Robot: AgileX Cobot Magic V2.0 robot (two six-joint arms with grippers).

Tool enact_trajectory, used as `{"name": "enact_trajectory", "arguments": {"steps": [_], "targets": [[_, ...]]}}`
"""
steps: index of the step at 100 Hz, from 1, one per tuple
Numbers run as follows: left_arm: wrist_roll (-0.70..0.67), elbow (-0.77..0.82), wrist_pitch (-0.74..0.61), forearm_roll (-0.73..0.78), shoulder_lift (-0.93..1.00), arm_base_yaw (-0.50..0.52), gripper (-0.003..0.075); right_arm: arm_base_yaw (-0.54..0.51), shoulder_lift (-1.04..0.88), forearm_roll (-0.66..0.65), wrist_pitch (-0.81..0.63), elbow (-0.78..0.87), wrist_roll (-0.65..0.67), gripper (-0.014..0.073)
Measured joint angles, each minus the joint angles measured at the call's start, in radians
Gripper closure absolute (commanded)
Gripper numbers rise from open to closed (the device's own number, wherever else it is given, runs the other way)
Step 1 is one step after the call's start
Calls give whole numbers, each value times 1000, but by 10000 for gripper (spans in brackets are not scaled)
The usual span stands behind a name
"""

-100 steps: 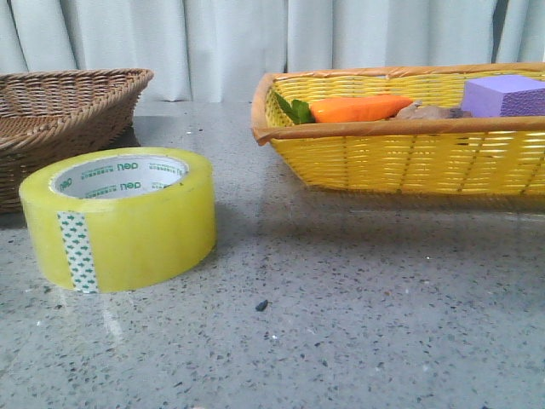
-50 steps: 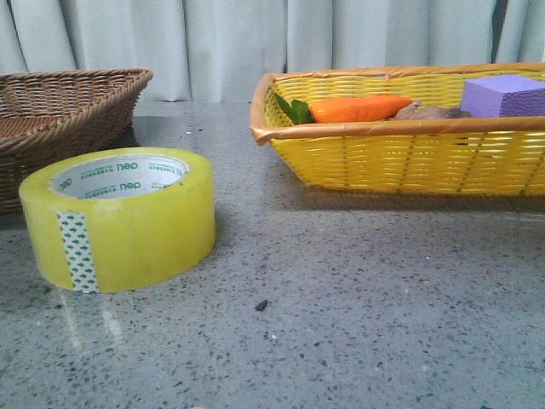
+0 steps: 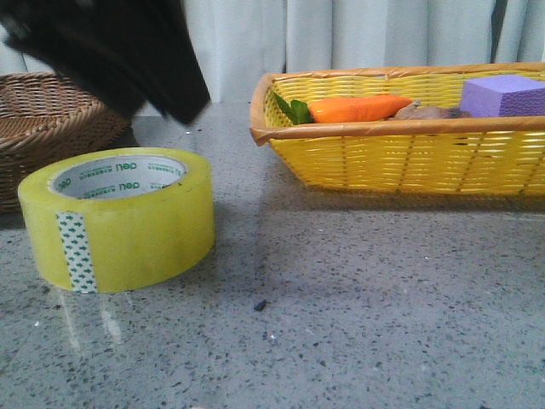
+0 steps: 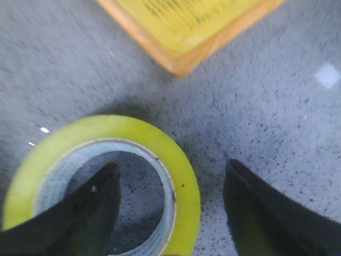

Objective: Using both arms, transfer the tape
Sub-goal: 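Lower the left gripper into the tape roll's hole and grip its rim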

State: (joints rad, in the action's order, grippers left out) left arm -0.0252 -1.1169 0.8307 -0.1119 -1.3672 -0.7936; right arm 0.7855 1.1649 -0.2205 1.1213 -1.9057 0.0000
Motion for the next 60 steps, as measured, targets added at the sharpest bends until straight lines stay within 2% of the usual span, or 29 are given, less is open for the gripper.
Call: {"name": "enact_trajectory", "arguments": {"steps": [19,50,60], "targets": [[0,-6,32,-9,-101,0,333,0,-2,-4,28,0,0,666],[2,-6,32,-19,-150,0,335,0,-2,-4,28,47,0,666],[2,-6,32,-25,-165,0,375,0,-2,-4,26,59,0,666]]}}
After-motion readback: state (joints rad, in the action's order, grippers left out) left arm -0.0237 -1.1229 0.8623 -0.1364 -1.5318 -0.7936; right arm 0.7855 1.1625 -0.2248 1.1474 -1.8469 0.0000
